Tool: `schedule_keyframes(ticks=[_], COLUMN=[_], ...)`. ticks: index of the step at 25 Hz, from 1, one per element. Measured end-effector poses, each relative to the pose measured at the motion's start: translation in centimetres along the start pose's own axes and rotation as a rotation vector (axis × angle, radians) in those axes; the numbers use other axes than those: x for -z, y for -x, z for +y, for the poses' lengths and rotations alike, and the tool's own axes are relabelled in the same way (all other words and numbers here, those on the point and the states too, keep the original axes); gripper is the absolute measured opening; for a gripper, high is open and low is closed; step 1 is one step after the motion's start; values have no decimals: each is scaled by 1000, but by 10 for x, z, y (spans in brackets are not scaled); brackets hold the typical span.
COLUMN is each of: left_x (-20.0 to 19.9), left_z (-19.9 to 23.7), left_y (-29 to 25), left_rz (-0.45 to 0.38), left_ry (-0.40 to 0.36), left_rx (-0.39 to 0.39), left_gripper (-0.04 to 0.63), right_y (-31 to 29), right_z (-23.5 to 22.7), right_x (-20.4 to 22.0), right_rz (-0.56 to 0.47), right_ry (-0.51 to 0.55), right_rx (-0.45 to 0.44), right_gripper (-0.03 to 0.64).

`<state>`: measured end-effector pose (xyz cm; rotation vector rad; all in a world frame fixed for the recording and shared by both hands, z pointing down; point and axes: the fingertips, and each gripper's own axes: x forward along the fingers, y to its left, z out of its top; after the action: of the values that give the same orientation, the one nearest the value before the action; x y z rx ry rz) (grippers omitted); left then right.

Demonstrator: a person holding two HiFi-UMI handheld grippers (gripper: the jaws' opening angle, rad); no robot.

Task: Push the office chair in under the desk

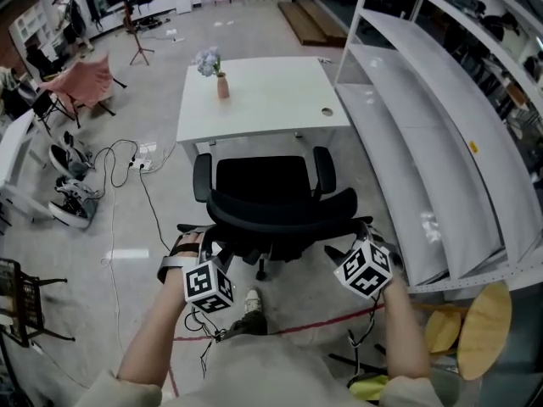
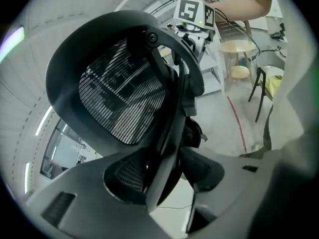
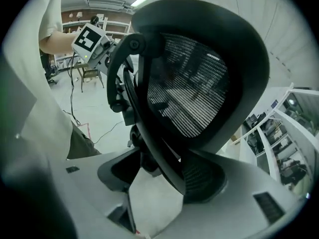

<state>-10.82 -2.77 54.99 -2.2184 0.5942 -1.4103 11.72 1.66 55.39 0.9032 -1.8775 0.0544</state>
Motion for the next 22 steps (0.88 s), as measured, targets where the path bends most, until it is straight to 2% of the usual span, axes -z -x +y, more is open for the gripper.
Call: schedule_keyframes(ticks=[3,11,22], left_x=[1,0,0], left_z=[1,5,34], left_y=[-8,-13,-37], left_rz=[1,-57,-71], left_ry=[-5,6,2], left_rx=[14,66,80], left_gripper=[209,212,213], right_y=[-10,-16,-35], right_z=[-7,-12,-38], right_x=[1,1,-8], right_rz=[26,53,73], right_ry=[12,-15,-33], right_rx=[22,-37,-5], right_gripper=[218,218,219])
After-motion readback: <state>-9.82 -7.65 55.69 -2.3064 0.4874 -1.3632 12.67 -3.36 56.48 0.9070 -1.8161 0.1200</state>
